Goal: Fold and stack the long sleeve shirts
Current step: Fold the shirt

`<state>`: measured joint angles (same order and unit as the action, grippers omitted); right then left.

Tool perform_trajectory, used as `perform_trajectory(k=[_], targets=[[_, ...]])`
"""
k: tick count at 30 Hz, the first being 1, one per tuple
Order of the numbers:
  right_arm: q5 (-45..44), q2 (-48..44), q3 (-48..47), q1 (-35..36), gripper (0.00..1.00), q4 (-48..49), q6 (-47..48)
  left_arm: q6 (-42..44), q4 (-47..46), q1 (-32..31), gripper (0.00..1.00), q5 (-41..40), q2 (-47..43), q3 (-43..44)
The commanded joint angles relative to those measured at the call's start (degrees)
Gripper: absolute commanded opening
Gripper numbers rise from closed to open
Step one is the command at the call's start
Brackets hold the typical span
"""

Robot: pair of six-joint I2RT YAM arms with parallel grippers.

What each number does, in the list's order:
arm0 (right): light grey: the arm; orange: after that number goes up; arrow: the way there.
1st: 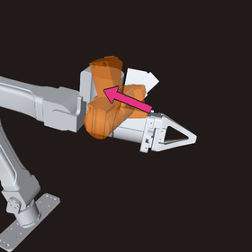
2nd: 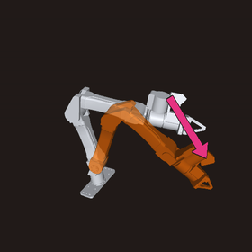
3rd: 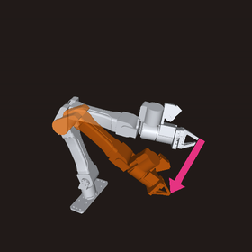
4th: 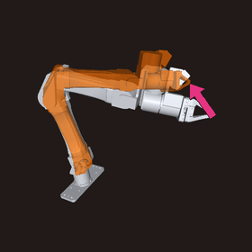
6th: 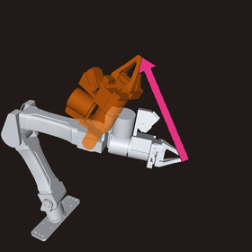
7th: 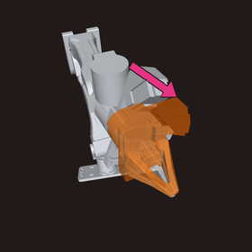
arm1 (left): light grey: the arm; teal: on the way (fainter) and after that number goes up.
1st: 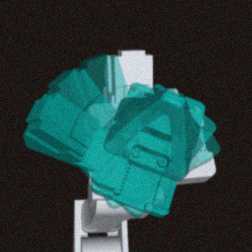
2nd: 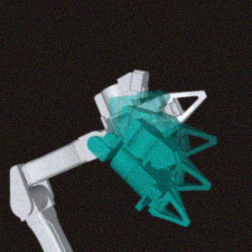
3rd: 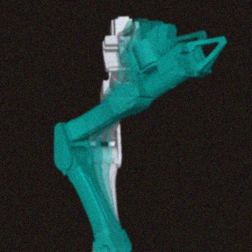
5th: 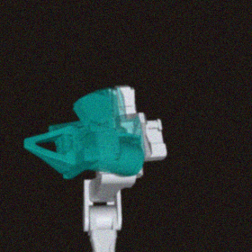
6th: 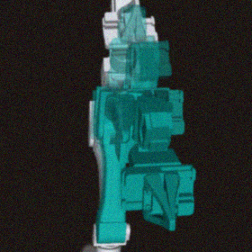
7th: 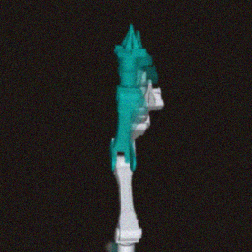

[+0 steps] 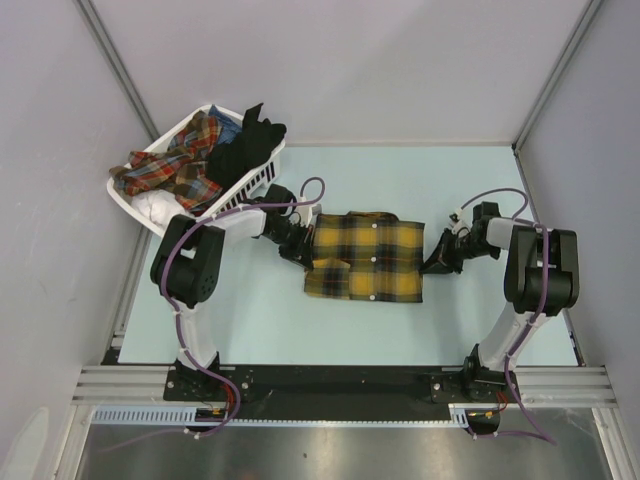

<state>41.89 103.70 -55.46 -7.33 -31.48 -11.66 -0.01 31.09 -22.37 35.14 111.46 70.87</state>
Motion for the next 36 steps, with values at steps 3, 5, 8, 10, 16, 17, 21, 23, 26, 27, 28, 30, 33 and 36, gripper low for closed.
perform_trajectory(k=[3,5,8,10,16,17,21,23,26,27,28,30,33,36], targets=[[-1.3,1.2,-2.9,-1.5,0.00,-3.8,4.6,0.4,0.7,0.8,0.00,-1.7,-2.7,1.4],[-1.3,1.3,-2.3,-0.9,0.00,-3.2,4.4,0.4,0.6,0.9,0.00,-2.2,-3.2,1.5],[-2.3,1.6,-1.0,-0.9,0.00,-1.7,4.8,0.4,0.6,1.0,0.00,-3.1,-3.9,1.3],[-3.5,2.8,-1.1,-1.5,0.00,-1.9,5.7,-1.2,0.0,1.0,0.00,-3.2,-4.2,0.7],[-4.9,4.0,-2.5,-1.6,0.00,-2.4,7.8,-1.5,-0.6,1.0,0.00,-4.0,-4.3,0.1],[-5.0,3.9,-2.9,-1.5,0.00,-2.6,8.1,-1.5,-0.7,0.9,0.00,-4.0,-4.1,0.1],[-5.5,3.5,-4.0,-1.5,0.00,-3.3,9.4,-1.7,-0.8,0.8,0.00,-5.0,-4.1,-0.1],[-5.4,2.9,-6.9,-1.8,0.03,-5.4,10.9,-1.4,-0.2,1.0,0.03,-5.3,-4.8,0.1],[-1.9,0.0,-11.0,-4.0,0.28,-13.7,16.1,0.2,1.0,2.1,0.41,0.6,-8.4,1.1],[-0.3,-1.0,-13.6,-5.3,0.38,-18.6,18.3,3.3,1.9,2.0,0.51,2.0,-9.7,2.1],[1.2,-2.0,-14.8,-5.7,0.56,-21.0,22.7,4.0,2.0,1.8,0.59,4.3,-11.0,2.4],[6.3,-4.9,-16.8,-6.1,0.66,-26.5,26.3,5.5,2.5,0.6,0.75,6.3,-14.0,3.4],[18.0,-7.2,-17.0,-4.7,0.88,-29.9,30.4,4.9,2.0,-3.4,0.80,10.1,-14.4,4.3],[26.0,-5.8,-13.5,3.1,0.90,-23.1,22.1,-2.9,-5.8,-6.4,0.80,14.2,-11.0,1.9]])
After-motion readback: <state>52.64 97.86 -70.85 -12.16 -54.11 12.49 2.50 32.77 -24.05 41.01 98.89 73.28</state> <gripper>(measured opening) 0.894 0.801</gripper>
